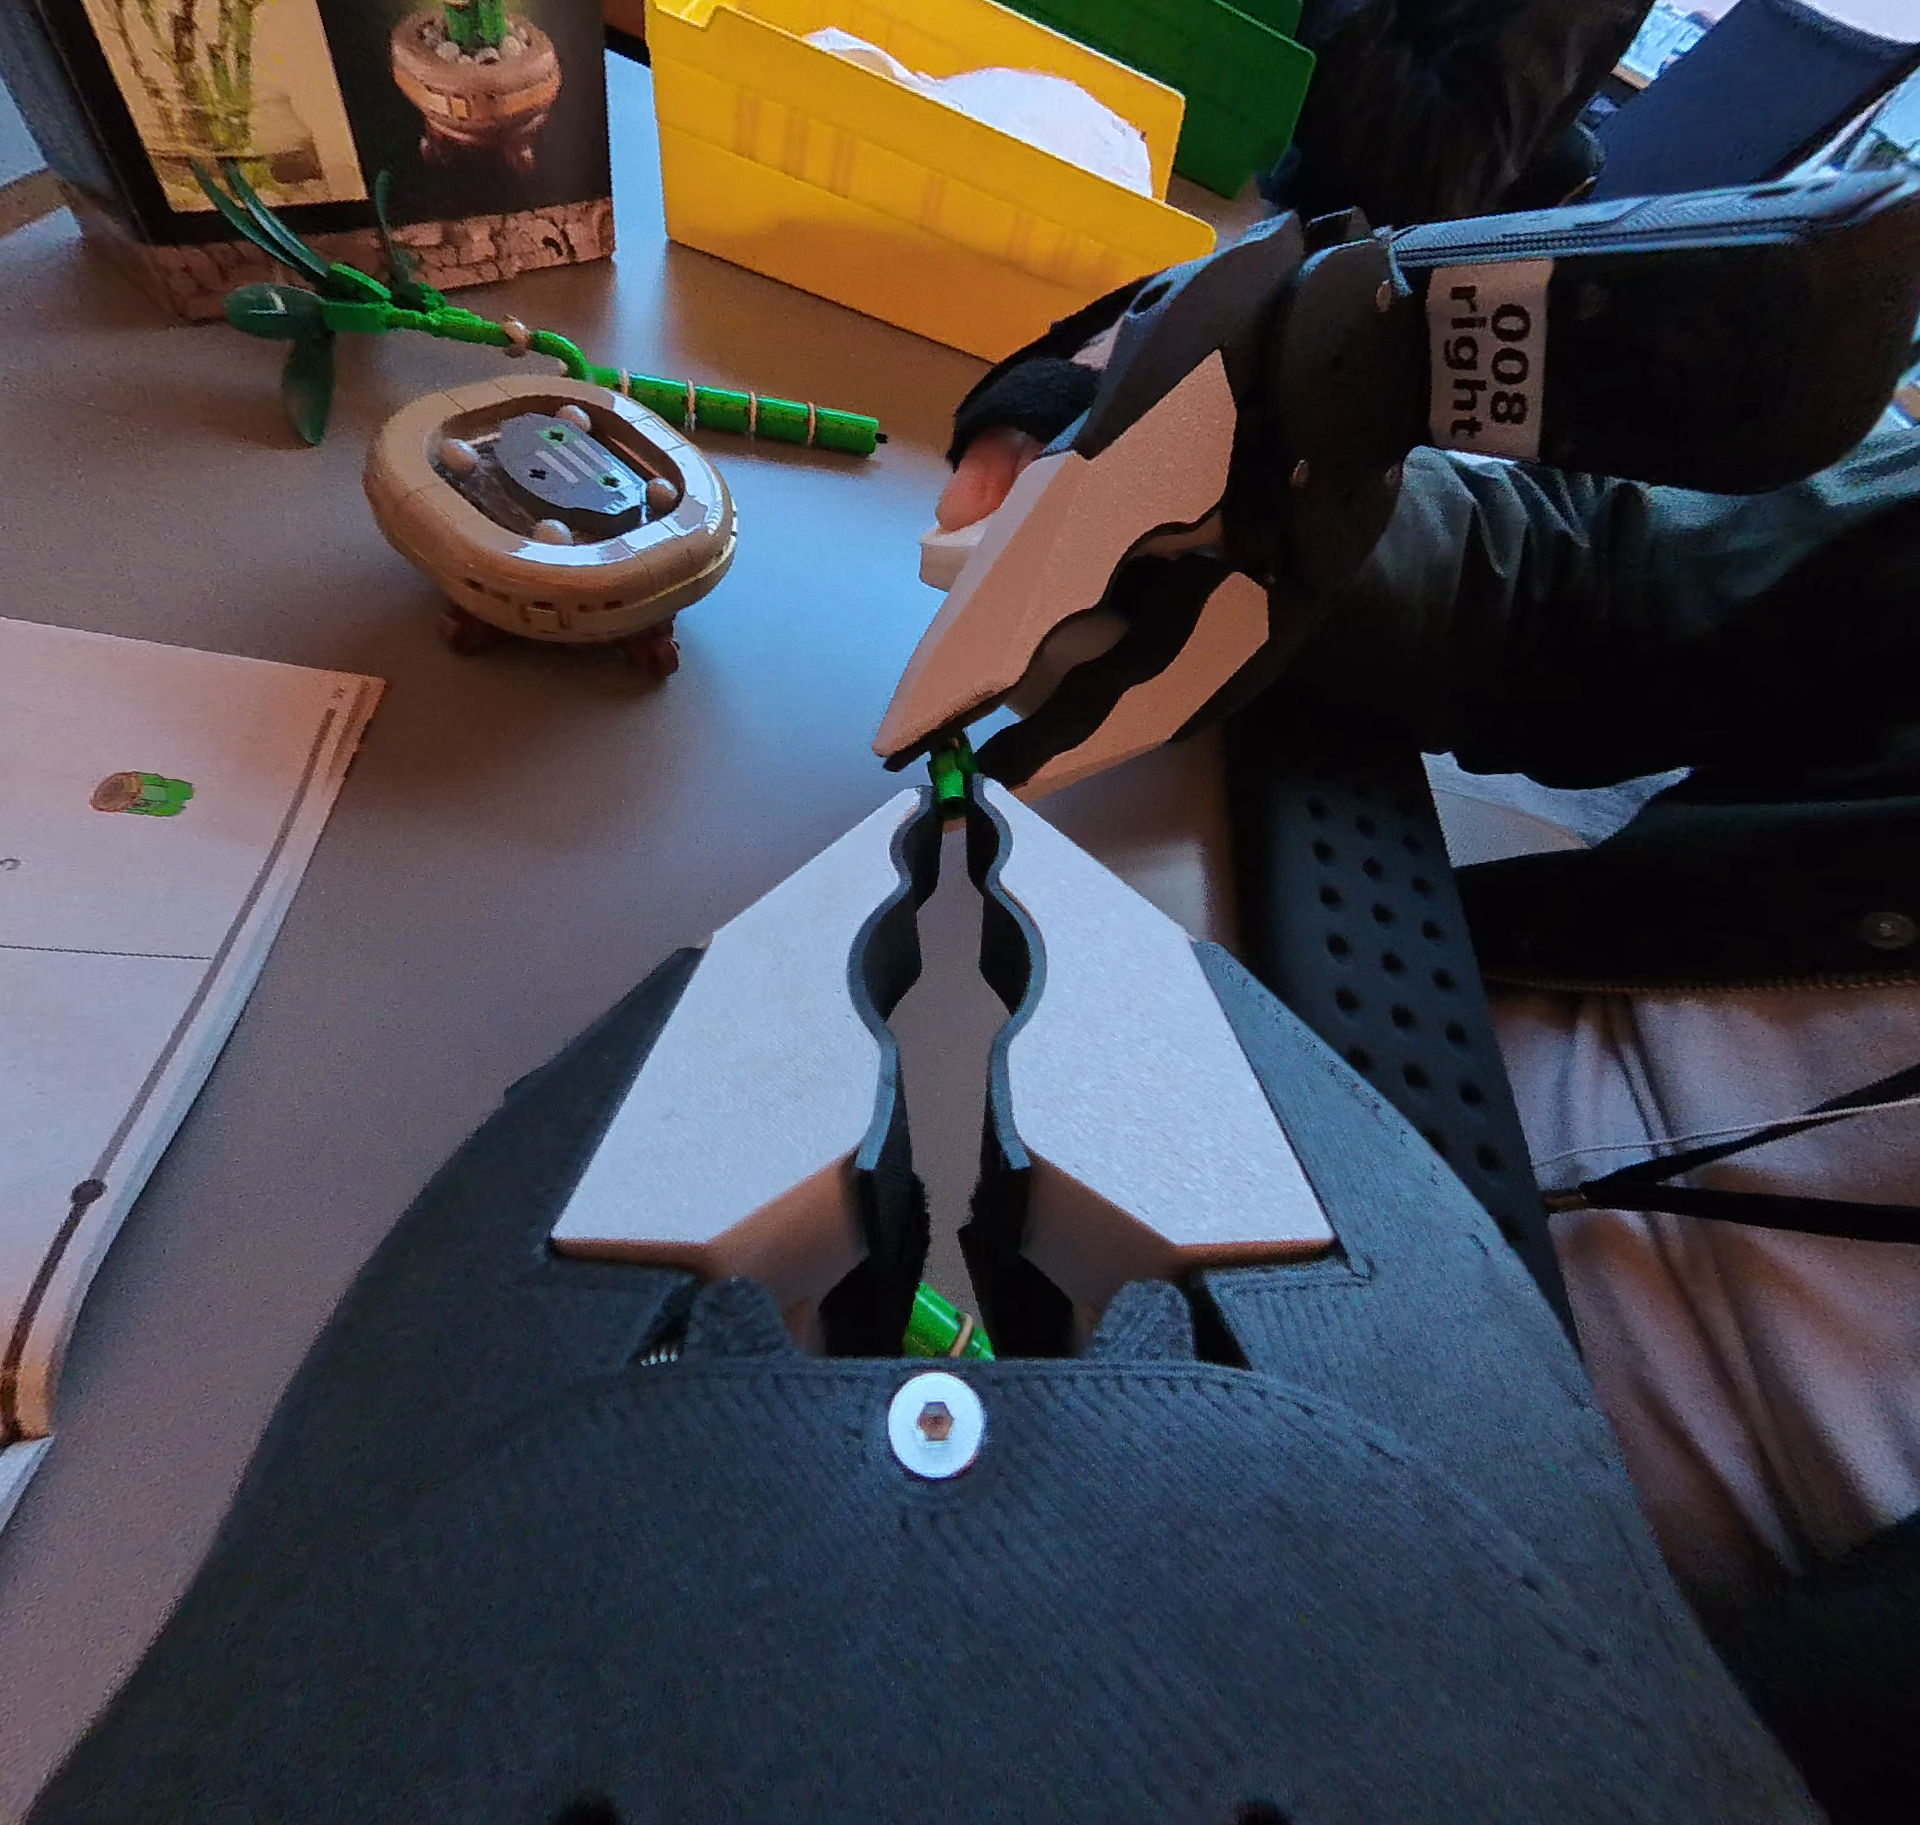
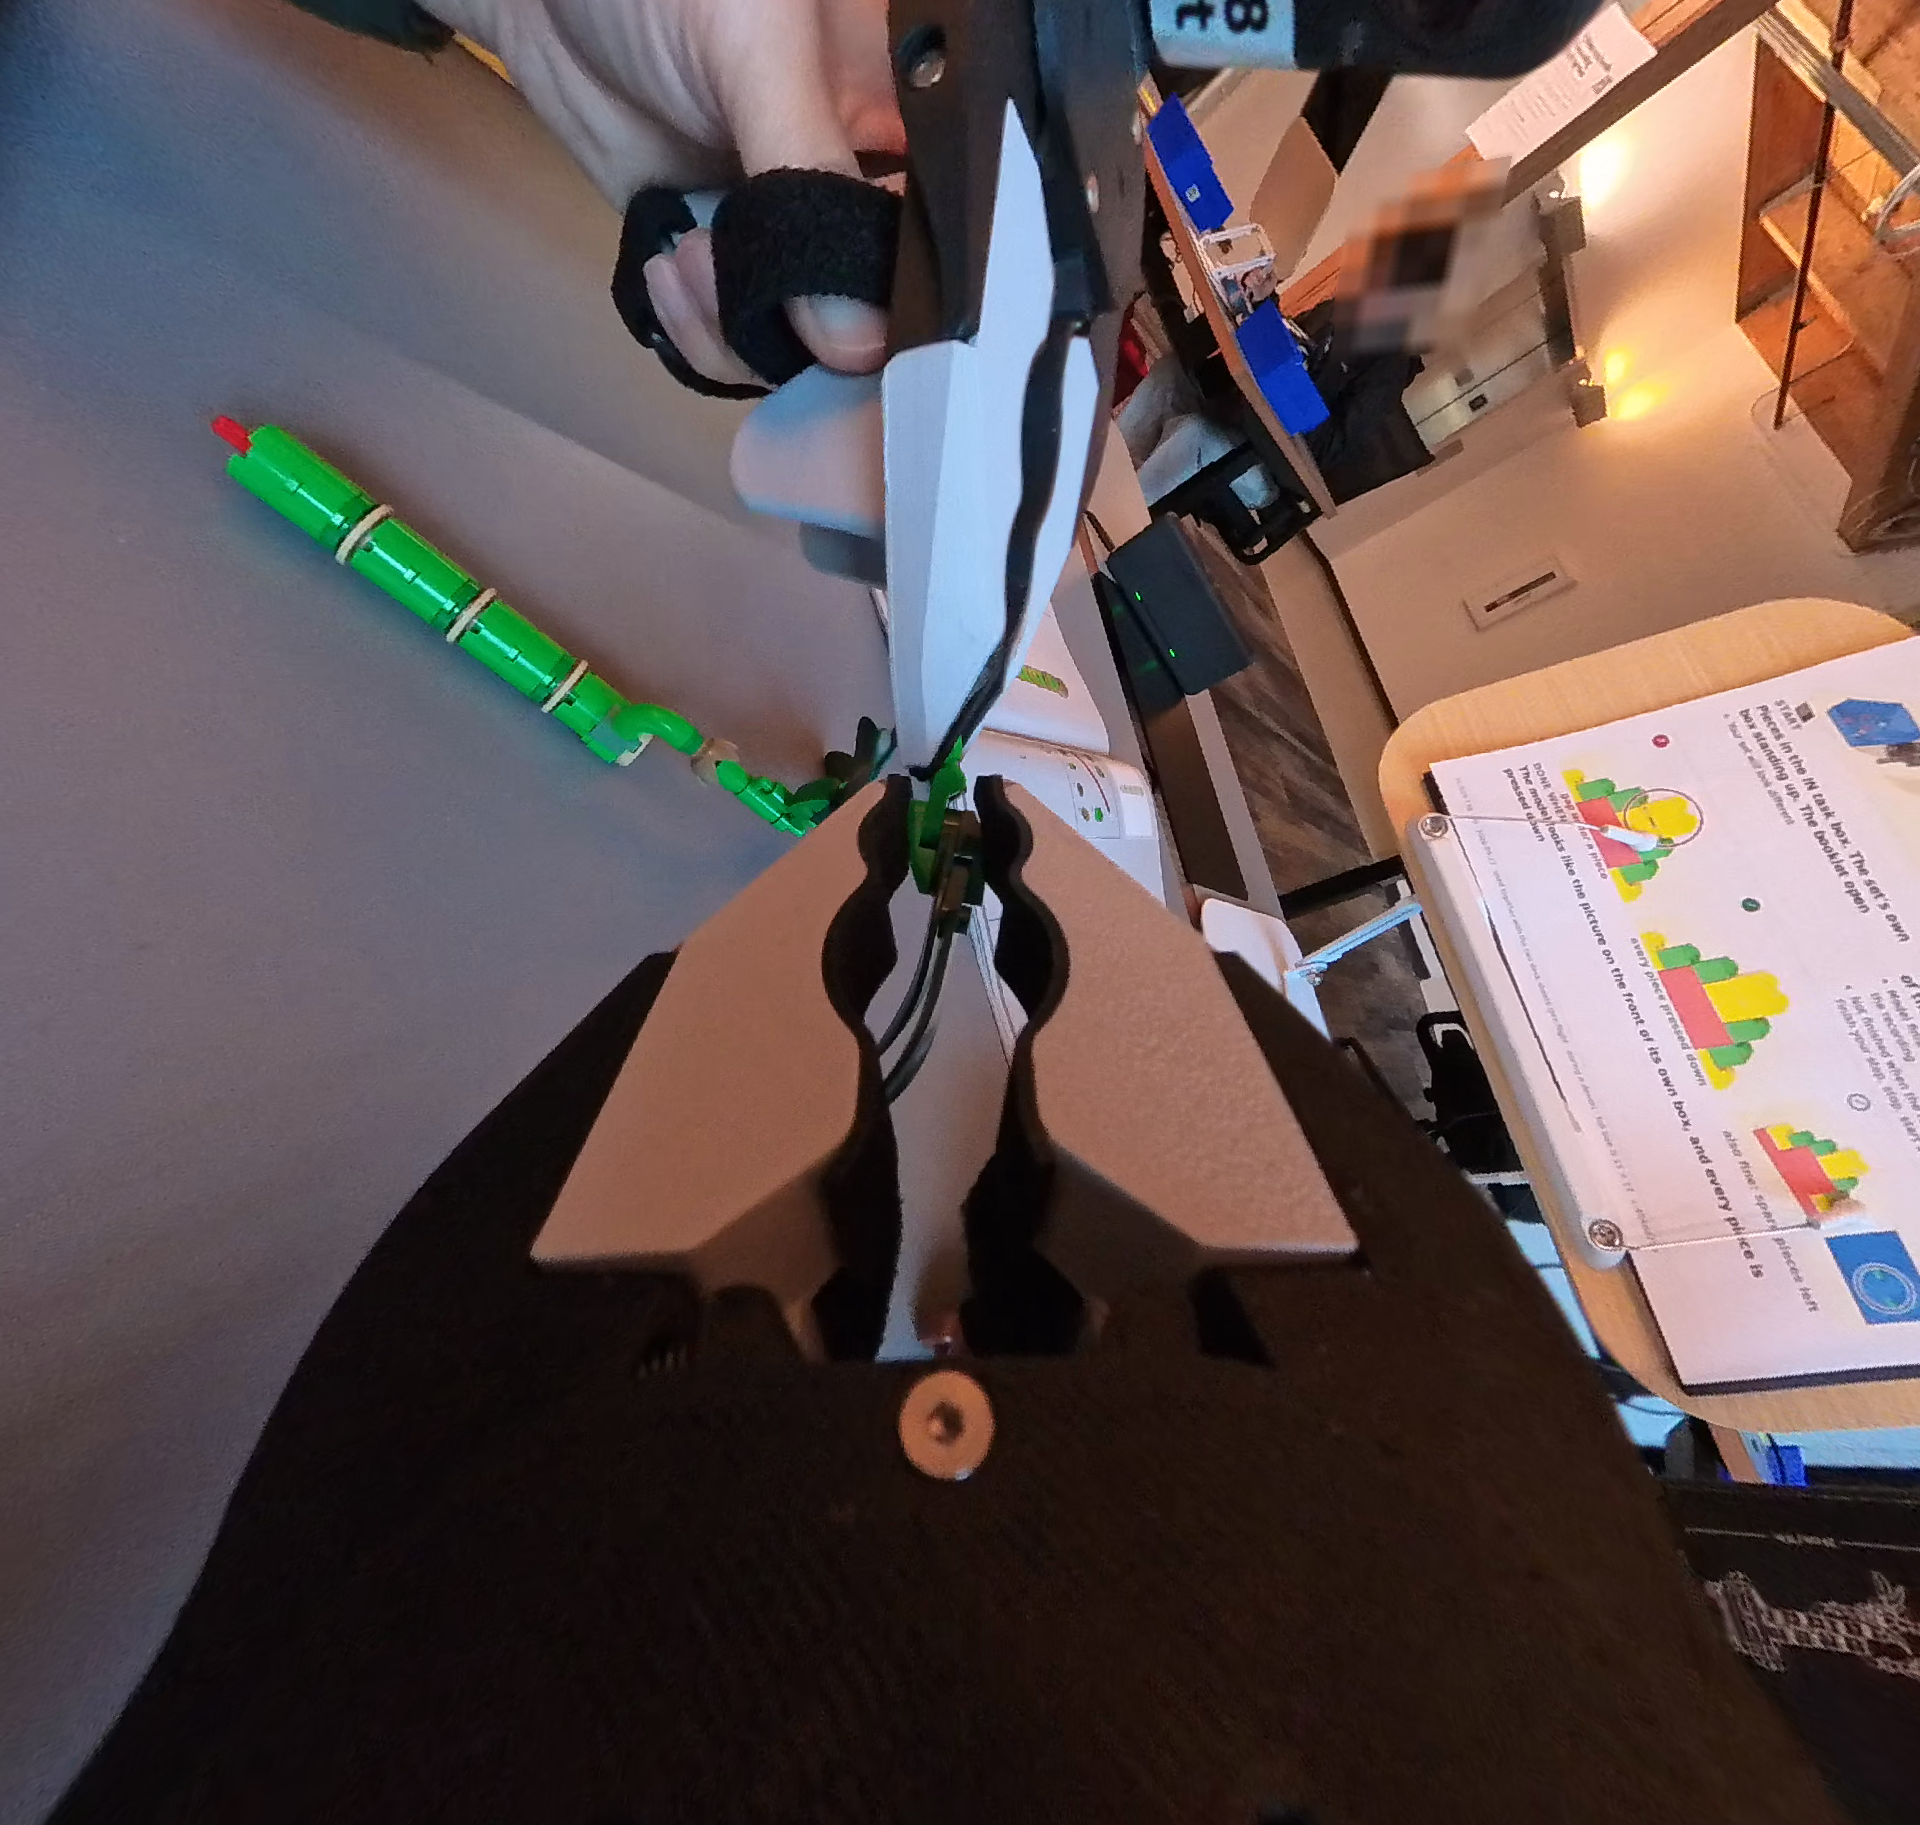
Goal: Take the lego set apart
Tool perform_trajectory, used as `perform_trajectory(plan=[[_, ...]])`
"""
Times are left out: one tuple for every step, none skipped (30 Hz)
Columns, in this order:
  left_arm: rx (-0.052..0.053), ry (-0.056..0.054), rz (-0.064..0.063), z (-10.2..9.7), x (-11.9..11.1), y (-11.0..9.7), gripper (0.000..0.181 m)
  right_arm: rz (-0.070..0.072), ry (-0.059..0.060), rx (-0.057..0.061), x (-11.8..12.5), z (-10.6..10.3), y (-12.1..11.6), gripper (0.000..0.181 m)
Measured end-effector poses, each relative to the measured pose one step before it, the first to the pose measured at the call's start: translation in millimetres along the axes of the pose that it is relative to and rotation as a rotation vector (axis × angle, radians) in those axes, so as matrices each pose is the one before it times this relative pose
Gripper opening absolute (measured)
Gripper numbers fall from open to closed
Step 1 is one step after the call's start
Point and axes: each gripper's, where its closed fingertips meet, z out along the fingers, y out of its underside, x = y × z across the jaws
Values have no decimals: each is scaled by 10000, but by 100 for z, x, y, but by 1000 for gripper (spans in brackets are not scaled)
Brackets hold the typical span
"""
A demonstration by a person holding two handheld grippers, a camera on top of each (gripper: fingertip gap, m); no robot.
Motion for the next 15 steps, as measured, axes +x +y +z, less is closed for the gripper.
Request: perform_trajectory(plan=[[-41, 55, 115, 18, 121, 68, 3, -34, -64, 26, -100, -70, -38, 13], [-95, 23, 120, 65, 101, 124, 3, 27, -130, 46, -152, -79, 11, 13], [-78, 77, 25, 55, 116, 78, 3, -15, -84, 96, -109, -93, -31, 13], [50, 155, -133, 9, 134, -61, 3, -69, 13, 81, 18, -121, -104, 13], [68, 230, -250, -8, 154, -37, 3, -88, -13, 76, -24, -115, -109, 13], [33, 223, -181, -10, 123, 37, 3, -29, -32, 72, -80, -35, -127, 13], [-93, 34, -131, -98, -98, 195, 3, -70, -15, -123, -77, -12, 190, 12], [-100, -618, -92, -886, -1119, 205, 3, -275, 364, -1027, 695, -287, 2015, 13], [560, -327, -129, -1779, -865, -729, 3, -25, 281, -262, 790, -522, 1473, 13], [1001, 250, -449, -2179, -142, -1635, 2, 691, 214, 684, 1022, -904, -316, 12], [854, 487, -269, -1713, 558, -1648, 2, 613, 196, 617, 1023, -739, -1127, 13], [356, 336, 185, -775, 785, -832, 2, 196, -57, 399, 213, -224, -1097, 12], [-43, 32, 566, 13, 560, -27, 2, 10, -65, 135, -183, 175, -482, 12], [-176, 76, 688, 515, 664, 309, 2, -83, -218, -90, -566, 384, 112, 12], [-36, 281, 696, 736, 961, 174, 3, -98, -533, -308, -1078, 496, 635, 13]])
